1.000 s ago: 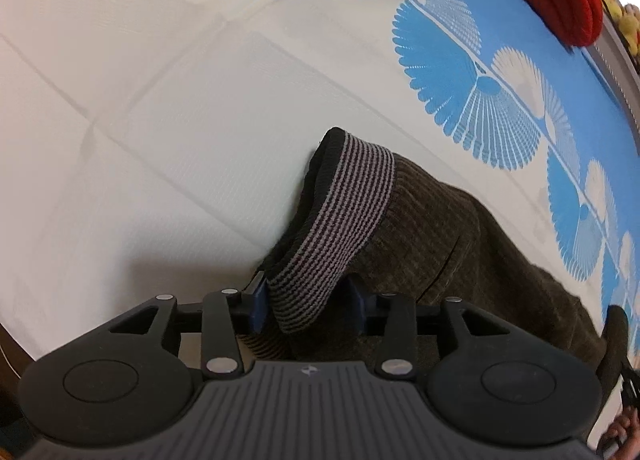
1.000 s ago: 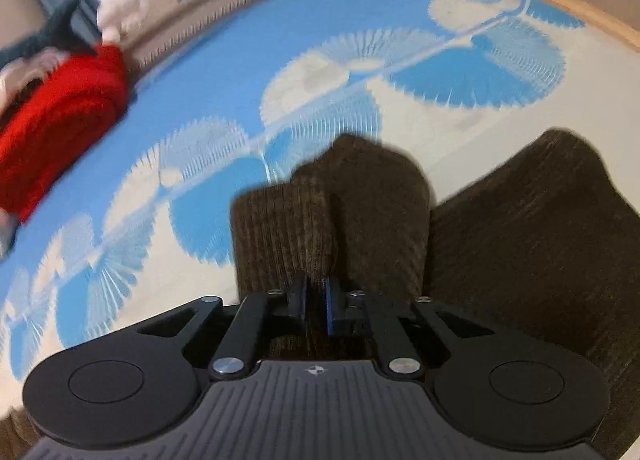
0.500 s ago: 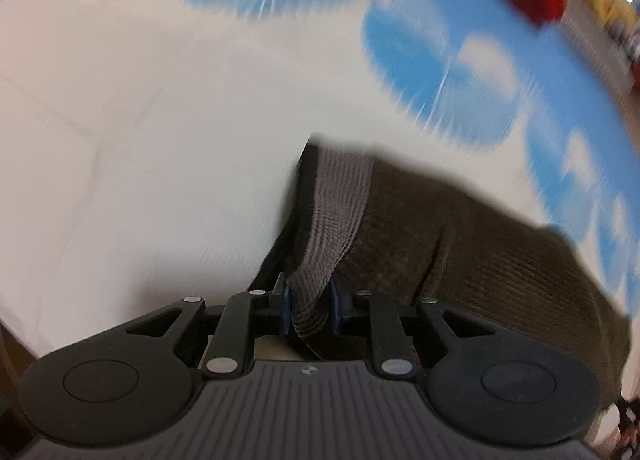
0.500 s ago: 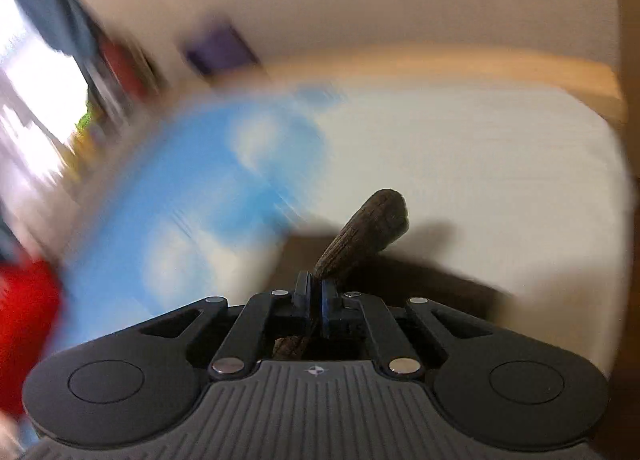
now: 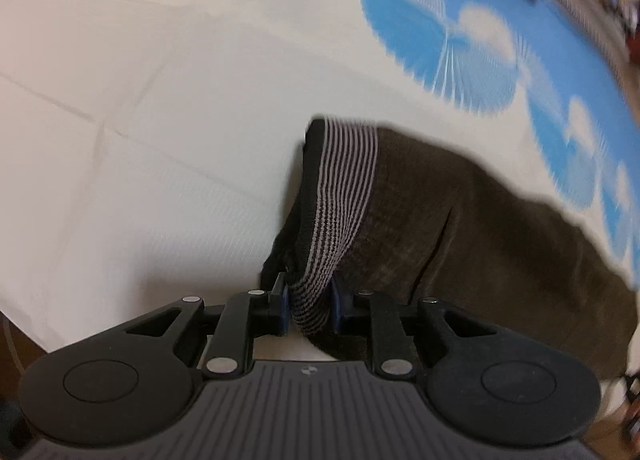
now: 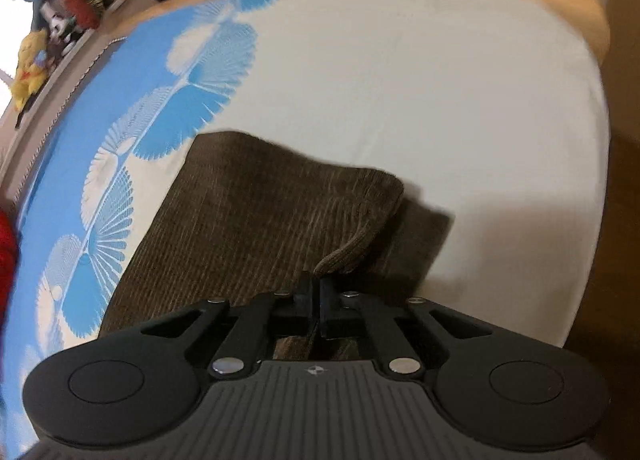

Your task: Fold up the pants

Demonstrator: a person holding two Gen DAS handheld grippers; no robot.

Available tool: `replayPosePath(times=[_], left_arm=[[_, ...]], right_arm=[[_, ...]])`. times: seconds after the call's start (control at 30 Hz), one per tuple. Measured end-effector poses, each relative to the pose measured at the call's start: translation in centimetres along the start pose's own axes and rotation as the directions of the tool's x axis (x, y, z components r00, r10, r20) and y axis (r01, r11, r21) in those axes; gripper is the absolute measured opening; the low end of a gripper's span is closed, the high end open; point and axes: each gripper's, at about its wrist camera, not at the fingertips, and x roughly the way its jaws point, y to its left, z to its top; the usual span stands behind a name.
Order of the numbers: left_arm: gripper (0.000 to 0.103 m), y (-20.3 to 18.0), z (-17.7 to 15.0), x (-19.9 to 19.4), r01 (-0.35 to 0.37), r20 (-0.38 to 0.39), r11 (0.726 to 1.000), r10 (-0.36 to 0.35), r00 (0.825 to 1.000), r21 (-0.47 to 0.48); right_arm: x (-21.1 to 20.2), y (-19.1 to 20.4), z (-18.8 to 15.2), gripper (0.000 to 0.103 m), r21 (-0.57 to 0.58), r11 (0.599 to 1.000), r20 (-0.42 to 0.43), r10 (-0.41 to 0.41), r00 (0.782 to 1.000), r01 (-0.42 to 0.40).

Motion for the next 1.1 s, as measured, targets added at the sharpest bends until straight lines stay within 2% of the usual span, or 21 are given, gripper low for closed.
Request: replayPosePath(times=[0.03, 0.1, 0.17, 0.23, 0.27, 0.33, 0.37, 0.4, 0.43, 0.47, 0.5, 0.53, 0.57, 0.6, 0.7, 0.77, 0.83, 0.9, 1.0, 1.07, 1.1], left_arm=[[0.034, -0.2, 0.0, 0.2, -0.015, -0.013, 1.0, 0.015, 1.0, 0.023], [0.038, -0.2, 0.2, -0.6, -0.025, 0.017, 0.999, 0.024, 1.0, 0.044], [0.039, -0.2, 0.5, -2.5, -0.06, 0.121, 0.997, 0.055, 0.991, 0.042], [0.039, -0.5, 0.6, -4.8, -0.093, 0.265, 0.995, 0.078, 0.961, 0.042], [0.038, -0.8, 0.8, -5.5, -0.079, 0.312, 0.995, 0.057, 0.948, 0.056], [0.036, -1.8, 1.3, -5.6, 0.013, 0.327, 0.996, -0.042, 0.944, 0.089], [0.033, -2.3, 1.4, -5.2, 0.044, 0.319, 0.993, -0.075, 0.945, 0.105], [0.03, -3.1, 1.6, -4.5, 0.062, 0.298, 0.99, -0.099, 0.949, 0.13], [0.029, -3.7, 1.8, -3.8, 0.058, 0.274, 0.987, -0.098, 0.957, 0.15], [0.029, -4.3, 2.0, -2.8, 0.044, 0.244, 0.984, -0.086, 0.966, 0.173], [0.028, -4.4, 2.1, -1.4, 0.003, 0.197, 0.981, -0.042, 0.979, 0.192], [0.021, -4.3, 2.2, 0.4, -0.058, 0.142, 0.979, 0.03, 0.989, 0.197], [0.009, -3.9, 2.2, 2.1, -0.137, 0.082, 0.973, 0.124, 0.989, 0.187], [0.009, -3.7, 2.3, 2.4, -0.148, 0.072, 0.974, 0.137, 0.988, 0.173], [0.016, -4.4, 3.1, 0.5, -0.112, 0.133, 0.985, 0.094, 0.987, 0.135], [0.022, -5.1, 3.4, -0.9, -0.068, 0.199, 0.988, 0.039, 0.979, 0.138], [0.025, -5.6, 3.5, -1.2, -0.027, 0.203, 0.991, 0.0, 0.979, 0.13], [0.025, -6.3, 3.9, -0.8, -0.036, 0.196, 0.991, 0.01, 0.981, 0.128], [0.025, -6.4, 3.9, -0.2, -0.052, 0.175, 0.991, 0.03, 0.984, 0.124], [0.025, -6.3, 4.2, 0.1, -0.041, 0.176, 0.991, 0.019, 0.984, 0.126], [0.025, -6.3, 4.1, 0.3, -0.04, 0.174, 0.991, 0.018, 0.985, 0.129]], right_arm=[[0.4, -0.3, -0.2, 0.002, 0.01, 0.999, -0.029, -0.035, 0.999, 0.035], [0.8, -0.7, -0.2, 0.004, 0.023, 0.996, -0.052, -0.086, 0.995, 0.087], [-0.6, -0.2, 0.1, 0.007, -0.012, 0.986, 0.033, -0.165, 0.986, 0.166], [-2.8, 0.7, 0.4, 0.01, -0.025, 0.983, 0.154, -0.177, 0.972, 0.183], [-4.0, 1.3, 0.4, 0.01, -0.038, 0.983, 0.22, -0.165, 0.961, 0.178], [-5.8, 2.9, 0.2, 0.011, -0.089, 0.988, 0.327, -0.088, 0.941, 0.123], [-6.3, 4.0, 0.0, 0.011, -0.135, 0.988, 0.35, -0.017, 0.937, 0.069], [-6.5, 5.1, -0.5, 0.017, -0.192, 0.981, 0.347, 0.057, 0.936, 0.011], [-6.5, 6.6, -0.8, 0.026, -0.251, 0.967, 0.325, 0.13, 0.937, -0.047], [-6.2, 8.0, -1.5, 0.03, -0.31, 0.944, 0.286, 0.202, 0.937, -0.109], [-5.9, 9.6, -2.2, 0.035, -0.364, 0.916, 0.231, 0.265, 0.936, -0.17], [-5.5, 10.9, -2.8, 0.036, -0.396, 0.892, 0.18, 0.308, 0.934, -0.218], [-4.9, 12.5, -3.6, 0.037, -0.426, 0.861, 0.107, 0.354, 0.929, -0.279], [-4.3, 13.9, -4.3, 0.038, -0.446, 0.832, 0.034, 0.385, 0.922, -0.331], [-2.5, 18.6, -7.4, 0.038, -0.516, 0.745, -0.158, 0.402, 0.902, -0.422], [-1.7, 21.9, -9.8, 0.038, -0.6, 0.665, -0.231, 0.389, 0.892, -0.446], [-1.2, 24.8, -11.9, 0.04, -0.684, 0.577, -0.265, 0.373, 0.889, -0.446], [-0.6, 27.4, -14.6, 0.041, -0.747, 0.486, -0.311, 0.349, 0.884, -0.454], [-0.2, 30.2, -18.0, 0.043, -0.805, 0.378, -0.348, 0.323, 0.88, -0.457], [0.3, 32.1, -20.0, 0.044, -0.849, 0.275, -0.367, 0.306, 0.878, -0.45], [0.3, 32.8, -21.3, 0.044, -0.88, 0.206, -0.357, 0.304, 0.883, -0.427]])
